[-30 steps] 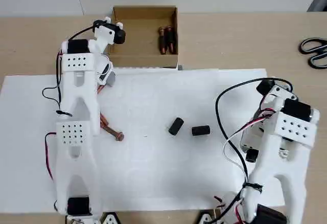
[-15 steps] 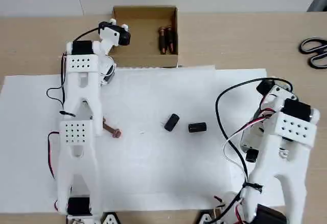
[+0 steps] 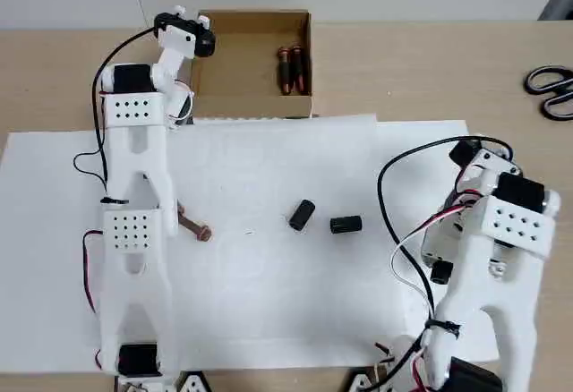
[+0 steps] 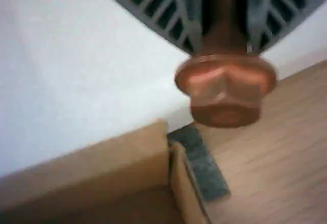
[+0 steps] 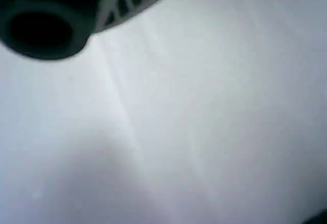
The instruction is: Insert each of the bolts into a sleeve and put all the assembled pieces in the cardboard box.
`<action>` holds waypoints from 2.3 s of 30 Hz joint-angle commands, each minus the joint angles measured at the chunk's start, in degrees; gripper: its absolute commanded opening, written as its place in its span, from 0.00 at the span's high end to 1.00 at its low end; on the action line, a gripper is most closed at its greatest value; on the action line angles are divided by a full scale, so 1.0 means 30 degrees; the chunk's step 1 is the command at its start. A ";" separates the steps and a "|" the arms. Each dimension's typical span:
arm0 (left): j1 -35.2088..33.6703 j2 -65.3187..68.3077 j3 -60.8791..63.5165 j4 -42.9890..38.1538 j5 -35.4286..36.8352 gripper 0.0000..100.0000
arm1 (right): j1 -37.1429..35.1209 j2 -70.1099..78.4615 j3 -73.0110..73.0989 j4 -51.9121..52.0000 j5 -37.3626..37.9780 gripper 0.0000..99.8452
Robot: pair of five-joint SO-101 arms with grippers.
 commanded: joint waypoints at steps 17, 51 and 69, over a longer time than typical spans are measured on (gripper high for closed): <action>0.2081 -1.6147 1.0447 0.0352 0.2286 1.00 | -0.2037 -0.6022 -0.1670 0.1011 0.0117 1.00; 0.7590 -3.8740 3.1780 -0.3106 0.9407 1.00 | -1.3934 -2.0967 0.6593 -0.5319 0.0117 1.00; 0.7619 -5.5883 4.7868 -1.0520 1.6029 1.00 | -1.7802 -2.6535 1.1253 -0.5289 0.0205 1.00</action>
